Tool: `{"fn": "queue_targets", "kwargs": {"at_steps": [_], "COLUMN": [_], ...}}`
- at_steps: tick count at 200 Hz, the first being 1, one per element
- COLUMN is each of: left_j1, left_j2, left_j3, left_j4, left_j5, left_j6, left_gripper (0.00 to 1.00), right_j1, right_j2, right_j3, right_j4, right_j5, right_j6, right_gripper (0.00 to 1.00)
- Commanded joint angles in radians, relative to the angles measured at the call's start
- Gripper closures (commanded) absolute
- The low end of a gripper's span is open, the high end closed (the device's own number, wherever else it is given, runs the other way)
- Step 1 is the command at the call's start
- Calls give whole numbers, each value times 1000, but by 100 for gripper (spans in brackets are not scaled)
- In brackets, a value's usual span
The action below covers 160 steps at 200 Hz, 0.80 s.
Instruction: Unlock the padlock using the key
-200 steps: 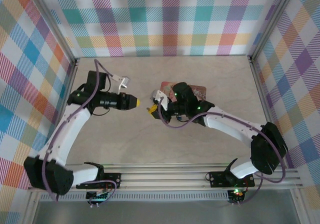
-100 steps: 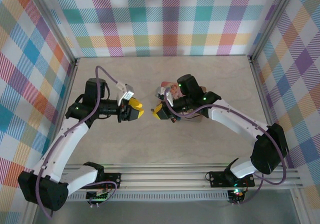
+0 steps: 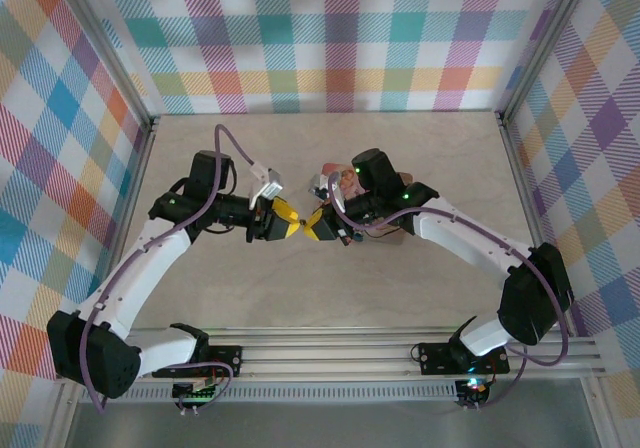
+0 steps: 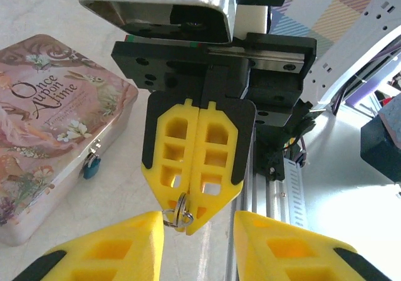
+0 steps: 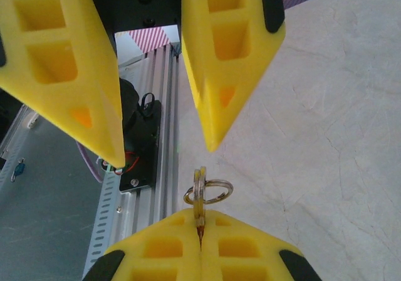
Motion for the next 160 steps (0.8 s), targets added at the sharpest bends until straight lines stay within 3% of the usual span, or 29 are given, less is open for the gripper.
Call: {"fn": "queue_targets", "kwargs": {"at_steps": [1,26,82,133,160], "left_j1": [-19,-29,-41,-62,-62], "left_j2": [16,31,63,81,72], "left_j3": [28,36,60,81,77], "left_j4": [-28,-18,-34,-83,-61], "left_j5": [11,-36,-23,-40,-102], "left_j6": [36,-1,-13,-12,-80], "left_gripper": [66,67,70,100,100], "right_j1": [2,2,3,3,2], "right_j2": [8,8,3,11,12], "right_j3": [22,20,2,-1,-9], "right_j4": [15,12,29,42,57], "right_j5": [-47,-53,-68,-59,-29], "right_j6": [5,4,5,10,30], "right_gripper": [100,100,100,100,97]}}
